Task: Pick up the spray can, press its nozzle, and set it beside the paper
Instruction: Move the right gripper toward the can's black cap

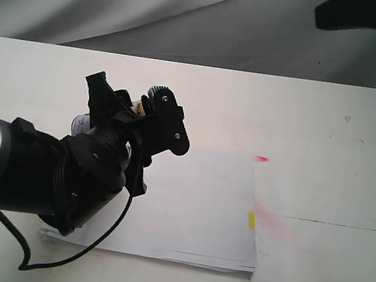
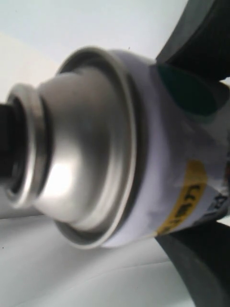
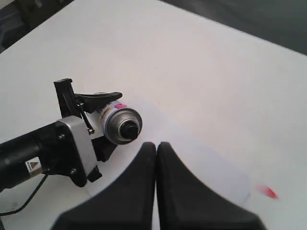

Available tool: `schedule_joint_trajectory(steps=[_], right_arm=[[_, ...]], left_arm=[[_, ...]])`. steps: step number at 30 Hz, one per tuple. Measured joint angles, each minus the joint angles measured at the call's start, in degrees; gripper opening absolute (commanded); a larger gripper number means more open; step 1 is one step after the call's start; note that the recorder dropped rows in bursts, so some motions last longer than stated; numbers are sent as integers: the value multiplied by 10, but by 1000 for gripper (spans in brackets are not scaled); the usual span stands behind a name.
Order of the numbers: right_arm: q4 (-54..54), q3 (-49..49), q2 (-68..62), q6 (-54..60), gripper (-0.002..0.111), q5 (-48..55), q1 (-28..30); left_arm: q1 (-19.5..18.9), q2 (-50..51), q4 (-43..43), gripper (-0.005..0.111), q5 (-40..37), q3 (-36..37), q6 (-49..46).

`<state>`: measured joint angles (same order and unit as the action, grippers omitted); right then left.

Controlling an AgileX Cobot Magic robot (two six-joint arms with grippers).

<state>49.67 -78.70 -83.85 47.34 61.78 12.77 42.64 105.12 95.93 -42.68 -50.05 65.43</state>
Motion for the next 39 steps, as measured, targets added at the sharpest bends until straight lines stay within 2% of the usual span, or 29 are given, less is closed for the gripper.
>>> schedule_joint_trajectory(steps=[11, 22, 27, 39], right_arm=[[64, -3, -144, 91, 0, 28, -6], [65, -3, -208, 137, 0, -10, -93], [72, -3, -237, 207, 0, -40, -121], [141, -3, -265, 313, 0, -58, -128]], left_arm=[[0, 0, 0, 0, 0, 0, 0], [0, 0, 0, 0, -1, 0, 0], [0, 0, 0, 0, -1, 0, 0], [0, 0, 0, 0, -1, 0, 0]])
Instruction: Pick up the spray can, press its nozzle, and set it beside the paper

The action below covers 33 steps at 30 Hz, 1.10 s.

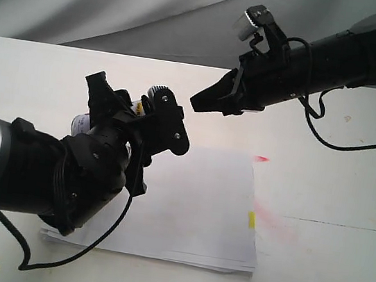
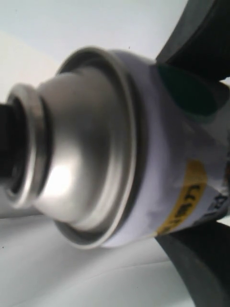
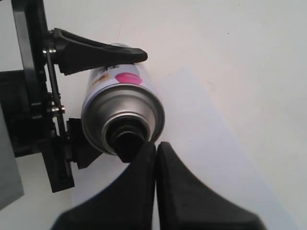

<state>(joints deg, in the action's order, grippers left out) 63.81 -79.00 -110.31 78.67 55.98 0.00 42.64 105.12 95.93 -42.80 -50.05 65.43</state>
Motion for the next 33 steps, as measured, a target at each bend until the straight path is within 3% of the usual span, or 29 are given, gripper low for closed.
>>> schedule_joint_trajectory(steps=[33], right_arm=[[29, 0, -8, 64, 0, 20, 0]], left_arm=[[0, 0, 0, 0, 8, 0, 0]])
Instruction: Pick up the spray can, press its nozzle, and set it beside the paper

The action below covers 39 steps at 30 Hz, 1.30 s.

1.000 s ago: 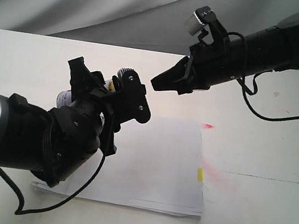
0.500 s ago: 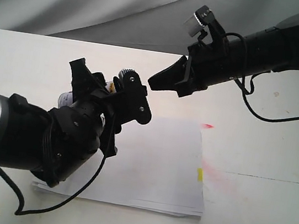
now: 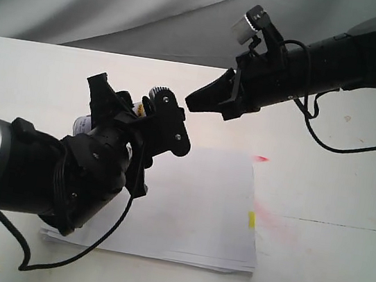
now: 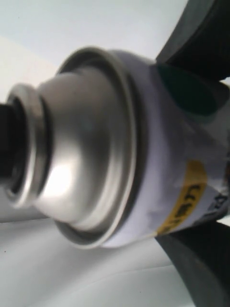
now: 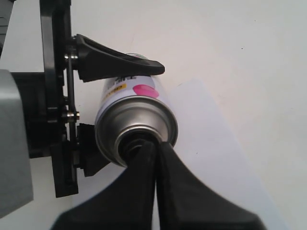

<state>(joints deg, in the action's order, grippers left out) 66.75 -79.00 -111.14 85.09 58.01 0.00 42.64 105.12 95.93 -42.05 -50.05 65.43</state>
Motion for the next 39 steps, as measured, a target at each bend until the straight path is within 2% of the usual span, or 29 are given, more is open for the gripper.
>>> schedule_joint_trajectory(steps=[6, 24, 39], right_arm=[[1, 0, -7, 1, 0, 2, -1], [28, -5, -47, 2, 0, -48, -63], [30, -5, -49, 3, 0, -48, -64]], left_arm=[[0, 0, 0, 0, 0, 0, 0], [-6, 8, -32, 0, -17, 10, -1], [-6, 8, -20, 0, -14, 10, -1]])
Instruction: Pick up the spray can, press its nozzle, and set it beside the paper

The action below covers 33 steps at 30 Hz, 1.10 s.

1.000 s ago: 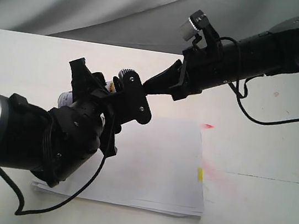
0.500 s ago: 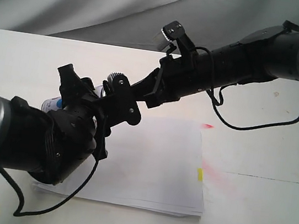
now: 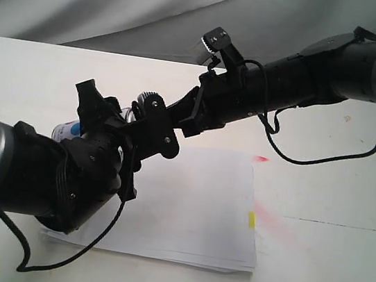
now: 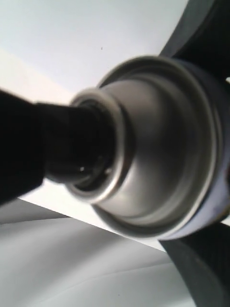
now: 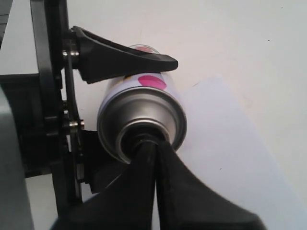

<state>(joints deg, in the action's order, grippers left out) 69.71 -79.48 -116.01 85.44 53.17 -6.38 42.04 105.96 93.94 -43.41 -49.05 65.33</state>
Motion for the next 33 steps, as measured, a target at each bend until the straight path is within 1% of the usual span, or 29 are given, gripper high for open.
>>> schedule_joint_trajectory(steps=[5, 8, 13, 18, 29, 33], right_arm=[[-3, 0, 1, 0, 0, 5, 3], [-18, 0, 11, -3, 0, 18, 19], [-63, 0, 48, -31, 0, 32, 71], [-77, 0, 77, -44, 0, 56, 121], [-78, 0, 80, -47, 0, 72, 128], [-78, 0, 80, -47, 0, 72, 128]], left_arm=[[0, 0, 5, 0, 2, 0, 0], [1, 0, 20, 0, 8, -1, 0], [6, -3, 40, 0, 17, -5, 0], [6, -3, 40, 0, 18, -5, 0], [6, -3, 40, 0, 17, -5, 1], [6, -6, 39, 0, -8, -5, 13]])
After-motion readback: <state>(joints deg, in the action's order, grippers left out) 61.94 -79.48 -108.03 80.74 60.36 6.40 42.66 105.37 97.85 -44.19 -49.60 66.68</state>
